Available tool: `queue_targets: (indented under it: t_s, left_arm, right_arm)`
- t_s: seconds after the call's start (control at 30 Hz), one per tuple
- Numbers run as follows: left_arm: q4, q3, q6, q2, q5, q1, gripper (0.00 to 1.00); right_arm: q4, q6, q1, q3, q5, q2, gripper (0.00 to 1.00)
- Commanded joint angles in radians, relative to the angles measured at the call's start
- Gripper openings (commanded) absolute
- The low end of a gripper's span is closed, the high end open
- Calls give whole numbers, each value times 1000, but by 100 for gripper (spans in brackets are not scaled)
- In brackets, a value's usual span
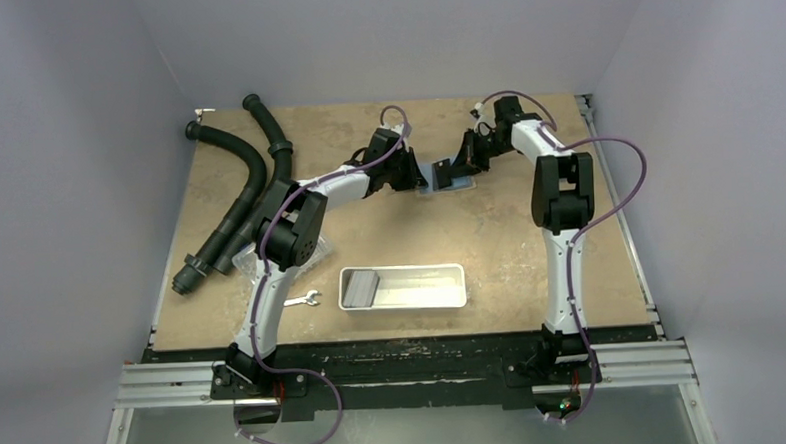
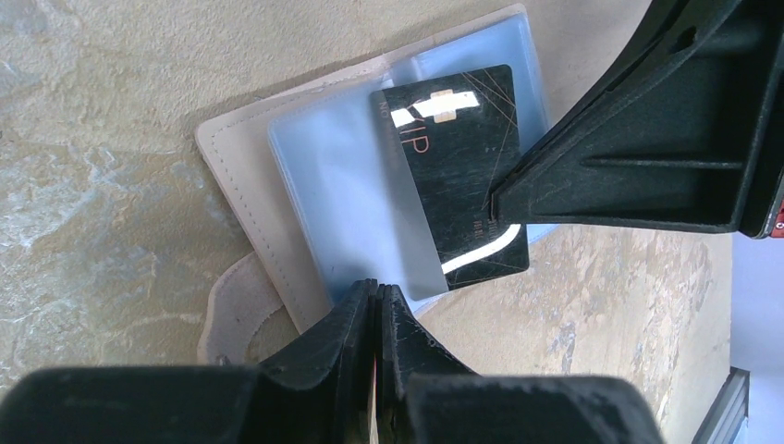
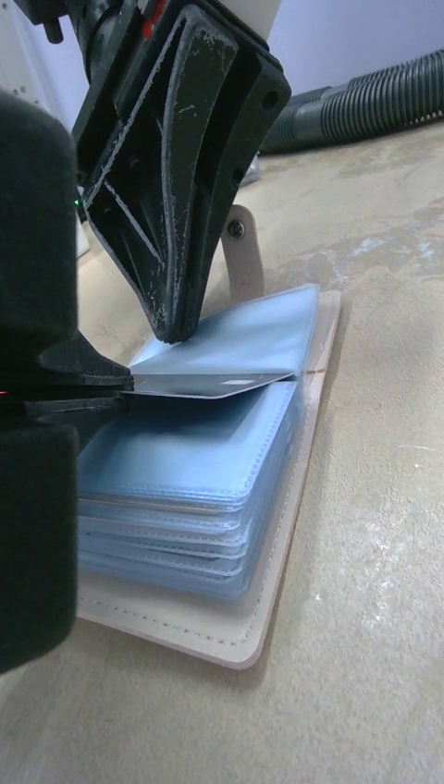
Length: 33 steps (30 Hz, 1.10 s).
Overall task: Put the credit cards into the card holder
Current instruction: Insert the credit card into the card holder.
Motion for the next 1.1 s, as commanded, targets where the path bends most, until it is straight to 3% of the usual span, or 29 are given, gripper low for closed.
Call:
queue_targets:
  t_s: [0.0, 0.13, 0.33, 0.47, 0.77, 1.07]
  left_arm:
    - [-50, -7, 33, 18, -16, 16, 6]
    - [-74, 16, 50, 14, -15, 20, 6]
    - [-105, 59, 52, 2, 4, 43, 9]
    - [-99, 44, 37, -3, -9, 51, 10]
    - [-69, 6, 10, 19, -8, 51, 7]
    - [-69, 3, 20, 21, -8, 51, 6]
  right_arm:
    - [-7, -53, 1, 39, -44, 42, 0]
    - [-37, -107, 1, 105, -90, 86, 0]
    - [-76, -134, 0, 177, -45, 121, 27]
    - [-24, -107, 0, 110, -10, 65, 39]
    - [27, -62, 0, 12, 124, -48, 40]
    - [16, -52, 2, 35, 190, -33, 39]
